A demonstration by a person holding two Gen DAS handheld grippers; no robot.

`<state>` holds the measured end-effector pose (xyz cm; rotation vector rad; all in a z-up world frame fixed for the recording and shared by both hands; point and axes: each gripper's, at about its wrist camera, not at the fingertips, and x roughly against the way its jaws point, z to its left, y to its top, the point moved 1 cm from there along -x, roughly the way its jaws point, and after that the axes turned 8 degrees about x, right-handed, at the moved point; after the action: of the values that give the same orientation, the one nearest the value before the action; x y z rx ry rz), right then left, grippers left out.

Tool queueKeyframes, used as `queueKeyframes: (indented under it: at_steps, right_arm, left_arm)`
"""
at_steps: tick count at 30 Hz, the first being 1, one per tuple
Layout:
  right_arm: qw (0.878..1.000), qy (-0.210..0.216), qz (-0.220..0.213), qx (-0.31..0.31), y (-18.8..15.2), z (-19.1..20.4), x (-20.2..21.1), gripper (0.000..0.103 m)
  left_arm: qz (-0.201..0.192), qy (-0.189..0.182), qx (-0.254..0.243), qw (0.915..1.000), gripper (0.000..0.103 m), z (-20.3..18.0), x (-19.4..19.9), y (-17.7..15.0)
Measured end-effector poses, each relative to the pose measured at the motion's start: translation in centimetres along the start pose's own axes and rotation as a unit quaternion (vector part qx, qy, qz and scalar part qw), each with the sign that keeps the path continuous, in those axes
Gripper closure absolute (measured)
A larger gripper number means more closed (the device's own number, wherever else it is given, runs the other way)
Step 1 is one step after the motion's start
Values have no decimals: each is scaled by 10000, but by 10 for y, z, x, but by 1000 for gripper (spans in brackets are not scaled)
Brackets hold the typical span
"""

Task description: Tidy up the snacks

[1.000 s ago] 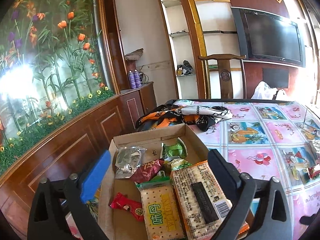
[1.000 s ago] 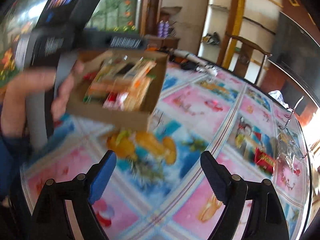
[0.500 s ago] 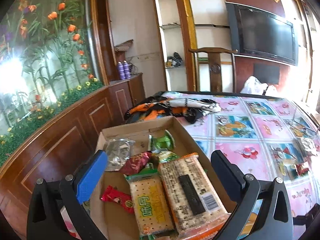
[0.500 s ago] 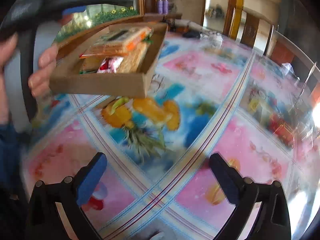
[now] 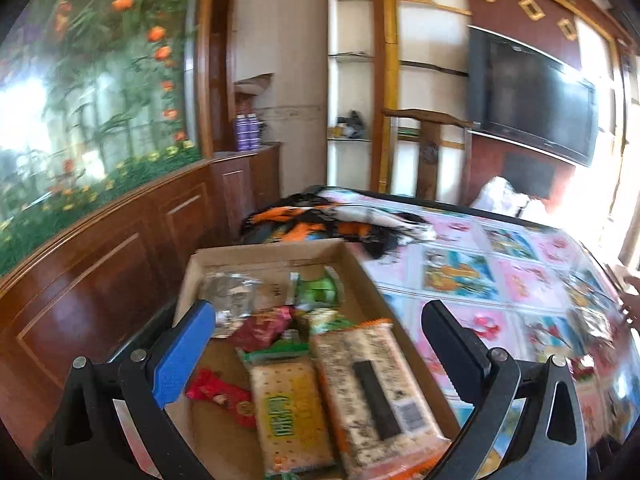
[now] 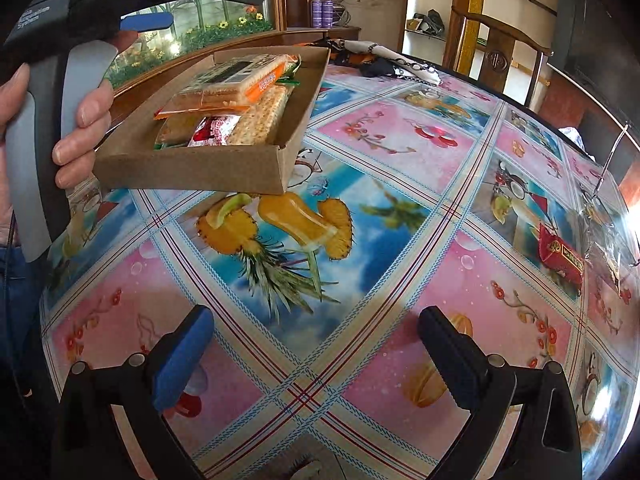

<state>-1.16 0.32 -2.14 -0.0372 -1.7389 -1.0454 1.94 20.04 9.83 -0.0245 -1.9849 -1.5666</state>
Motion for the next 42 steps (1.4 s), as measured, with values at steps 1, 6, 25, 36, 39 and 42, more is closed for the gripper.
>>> queueKeyframes:
  at_steps: [1, 6, 25, 36, 39, 42]
  right_arm:
    - [10000, 0, 0, 0, 0, 0, 0, 0]
    - [10000, 2, 1, 1, 0, 0, 0, 0]
    - [10000, 1, 0, 0, 0, 0, 0, 0]
    - [10000, 1, 0, 1, 0, 0, 0, 0]
    - [10000, 1, 0, 0, 0, 0, 0, 0]
    - [10000, 2, 0, 0, 0, 0, 0, 0]
  left_arm:
    - [45, 23, 31, 10000, 0, 2, -2, 0]
    - [87, 62, -84, 9999, 0, -1, -2, -2]
    - [57, 343, -543, 9979, 0, -16, 25, -17]
    - [-23, 385, -603, 9974, 0, -17, 36, -34]
    - [-36, 403, -728, 9965, 0, -22, 36, -37]
    - [-47, 429, -767, 9961, 0, -23, 35, -38]
